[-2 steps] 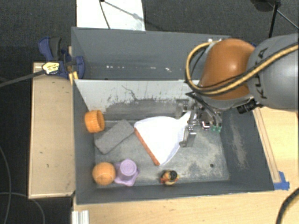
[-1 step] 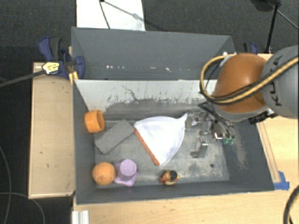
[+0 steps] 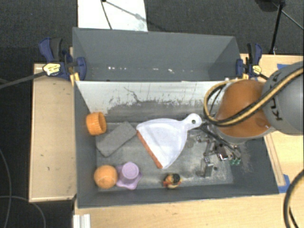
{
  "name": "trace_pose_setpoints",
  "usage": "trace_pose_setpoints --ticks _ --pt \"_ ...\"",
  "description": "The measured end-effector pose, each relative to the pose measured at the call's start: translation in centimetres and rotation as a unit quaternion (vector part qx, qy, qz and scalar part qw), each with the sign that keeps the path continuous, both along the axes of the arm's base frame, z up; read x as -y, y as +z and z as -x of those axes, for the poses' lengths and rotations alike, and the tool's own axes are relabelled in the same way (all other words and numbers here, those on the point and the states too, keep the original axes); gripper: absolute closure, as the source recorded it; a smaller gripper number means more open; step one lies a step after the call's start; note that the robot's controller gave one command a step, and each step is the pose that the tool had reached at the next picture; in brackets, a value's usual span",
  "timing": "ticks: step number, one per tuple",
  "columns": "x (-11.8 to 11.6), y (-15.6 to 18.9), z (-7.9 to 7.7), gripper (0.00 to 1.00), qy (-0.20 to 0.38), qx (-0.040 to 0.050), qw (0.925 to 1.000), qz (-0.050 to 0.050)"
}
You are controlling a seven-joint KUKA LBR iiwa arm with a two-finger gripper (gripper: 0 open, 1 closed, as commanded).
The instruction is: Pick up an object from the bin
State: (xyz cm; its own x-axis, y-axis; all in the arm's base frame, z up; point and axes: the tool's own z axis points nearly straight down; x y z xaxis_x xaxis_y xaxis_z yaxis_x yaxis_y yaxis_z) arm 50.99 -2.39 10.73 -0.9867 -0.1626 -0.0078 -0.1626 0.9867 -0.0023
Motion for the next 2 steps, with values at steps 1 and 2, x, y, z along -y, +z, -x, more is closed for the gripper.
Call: trace_pose_setpoints --ticks 1,2 --pt "-2.1 -3.0 2.3 0.0 0.003 -0.0032 1.0 -0.001" --pt "-5.6 0.6 1.6 0.0 0.023 -0.0047 0.9997 -0.001"
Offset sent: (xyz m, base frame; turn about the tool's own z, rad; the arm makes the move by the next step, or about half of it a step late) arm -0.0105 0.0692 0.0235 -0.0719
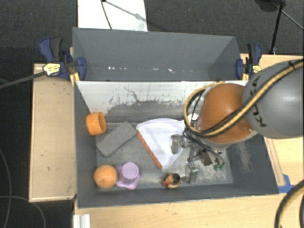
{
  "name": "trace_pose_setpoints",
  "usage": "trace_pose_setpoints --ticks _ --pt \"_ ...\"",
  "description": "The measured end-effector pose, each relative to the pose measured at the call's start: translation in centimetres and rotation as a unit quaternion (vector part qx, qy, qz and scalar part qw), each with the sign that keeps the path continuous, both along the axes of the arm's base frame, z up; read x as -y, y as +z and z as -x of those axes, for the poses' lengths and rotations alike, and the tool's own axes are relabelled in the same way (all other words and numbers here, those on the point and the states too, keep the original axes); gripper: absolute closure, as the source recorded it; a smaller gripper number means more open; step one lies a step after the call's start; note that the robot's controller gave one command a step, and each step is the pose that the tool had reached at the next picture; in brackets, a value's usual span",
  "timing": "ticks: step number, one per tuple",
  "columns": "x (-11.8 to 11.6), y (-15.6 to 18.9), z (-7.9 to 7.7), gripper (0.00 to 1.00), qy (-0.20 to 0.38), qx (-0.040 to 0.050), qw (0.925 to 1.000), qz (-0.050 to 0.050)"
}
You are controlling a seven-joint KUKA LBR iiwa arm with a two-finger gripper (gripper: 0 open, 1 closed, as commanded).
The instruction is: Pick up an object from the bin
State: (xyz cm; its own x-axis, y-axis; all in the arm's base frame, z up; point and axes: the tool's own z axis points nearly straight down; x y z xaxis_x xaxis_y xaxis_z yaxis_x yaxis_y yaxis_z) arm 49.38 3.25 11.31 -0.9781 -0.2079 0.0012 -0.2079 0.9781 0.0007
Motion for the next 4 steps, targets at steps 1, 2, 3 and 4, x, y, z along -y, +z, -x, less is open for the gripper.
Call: trace_pose_setpoints --ticks 1,2,3,4 --pt "-4.2 1.9 1.6 0.0 0.028 0.0022 0.9996 0.0" --pt "-4.6 -1.7 1.6 0.0 0.086 0.0033 0.9963 0.0" --pt "-2.5 -4.0 0.2 1.0 0.249 0.0005 0.9686 -0.001" --pt "-2.5 -4.0 0.2 1.0 0.248 0.0004 0.9687 -0.001"
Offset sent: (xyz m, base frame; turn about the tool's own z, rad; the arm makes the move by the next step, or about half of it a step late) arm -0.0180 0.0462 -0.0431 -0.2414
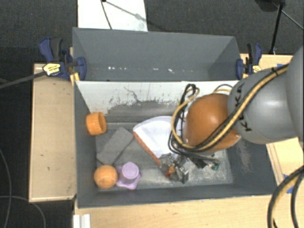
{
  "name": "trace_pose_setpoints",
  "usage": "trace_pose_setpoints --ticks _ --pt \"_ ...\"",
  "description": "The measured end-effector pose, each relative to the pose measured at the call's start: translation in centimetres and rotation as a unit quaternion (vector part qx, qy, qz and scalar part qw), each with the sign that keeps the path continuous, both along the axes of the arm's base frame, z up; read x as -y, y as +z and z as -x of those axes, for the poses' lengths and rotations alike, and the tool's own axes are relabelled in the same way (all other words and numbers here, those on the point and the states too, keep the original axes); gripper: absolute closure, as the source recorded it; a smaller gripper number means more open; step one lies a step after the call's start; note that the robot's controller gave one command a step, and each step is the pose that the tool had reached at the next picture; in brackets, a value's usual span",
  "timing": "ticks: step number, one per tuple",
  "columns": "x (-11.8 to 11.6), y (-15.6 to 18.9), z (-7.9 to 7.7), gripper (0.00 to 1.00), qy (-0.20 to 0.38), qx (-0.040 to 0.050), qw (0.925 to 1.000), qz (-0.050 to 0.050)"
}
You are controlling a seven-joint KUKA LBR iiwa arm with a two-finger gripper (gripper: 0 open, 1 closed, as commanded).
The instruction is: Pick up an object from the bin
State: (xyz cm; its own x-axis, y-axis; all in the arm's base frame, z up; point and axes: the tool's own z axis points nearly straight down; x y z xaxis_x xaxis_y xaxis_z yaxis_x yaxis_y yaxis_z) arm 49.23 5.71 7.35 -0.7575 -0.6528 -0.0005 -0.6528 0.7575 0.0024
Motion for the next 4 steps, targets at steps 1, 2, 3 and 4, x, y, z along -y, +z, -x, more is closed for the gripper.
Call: trace_pose_setpoints --ticks 1,2,3,4 --pt "-0.5 0.0 0.9 1.0 -0.005 0.0058 1.0 0.0" --pt "-1.7 5.5 1.1 1.0 -0.004 -0.0016 1.0 0.001" --pt "0.5 -0.6 -0.6 0.0 0.016 -0.0004 0.9999 0.0" --pt "0.6 -0.4 -0.6 0.0 0.016 0.001 0.9999 0.0"
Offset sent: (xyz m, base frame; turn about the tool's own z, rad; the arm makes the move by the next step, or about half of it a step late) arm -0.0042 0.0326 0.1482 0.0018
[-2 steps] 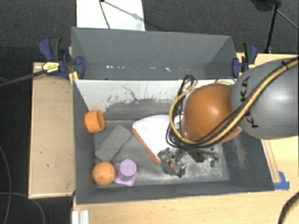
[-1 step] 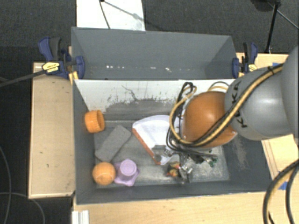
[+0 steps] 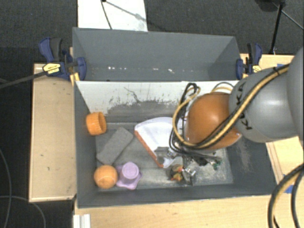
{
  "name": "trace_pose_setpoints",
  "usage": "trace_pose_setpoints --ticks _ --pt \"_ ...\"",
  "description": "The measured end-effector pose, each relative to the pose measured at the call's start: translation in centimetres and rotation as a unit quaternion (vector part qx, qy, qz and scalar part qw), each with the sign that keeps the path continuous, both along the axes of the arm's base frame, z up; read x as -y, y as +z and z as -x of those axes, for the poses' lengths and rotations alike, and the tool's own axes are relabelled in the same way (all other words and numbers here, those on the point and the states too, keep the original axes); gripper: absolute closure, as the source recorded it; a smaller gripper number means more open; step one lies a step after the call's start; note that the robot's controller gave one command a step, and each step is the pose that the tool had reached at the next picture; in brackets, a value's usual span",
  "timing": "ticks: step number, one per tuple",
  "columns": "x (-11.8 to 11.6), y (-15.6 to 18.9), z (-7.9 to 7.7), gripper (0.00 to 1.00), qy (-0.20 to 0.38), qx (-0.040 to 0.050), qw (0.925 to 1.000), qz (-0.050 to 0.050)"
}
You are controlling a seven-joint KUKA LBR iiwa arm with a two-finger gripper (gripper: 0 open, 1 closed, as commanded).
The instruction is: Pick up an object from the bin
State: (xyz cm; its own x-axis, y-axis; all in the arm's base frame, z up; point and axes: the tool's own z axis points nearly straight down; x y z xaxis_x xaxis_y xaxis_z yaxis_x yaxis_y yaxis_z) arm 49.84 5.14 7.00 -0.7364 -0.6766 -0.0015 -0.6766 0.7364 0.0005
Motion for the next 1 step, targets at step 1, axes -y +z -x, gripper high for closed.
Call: trace_pose_setpoints --ticks 1 --pt "1.21 0.87 -0.24 0.0 -0.017 0.0004 0.9999 -0.001"
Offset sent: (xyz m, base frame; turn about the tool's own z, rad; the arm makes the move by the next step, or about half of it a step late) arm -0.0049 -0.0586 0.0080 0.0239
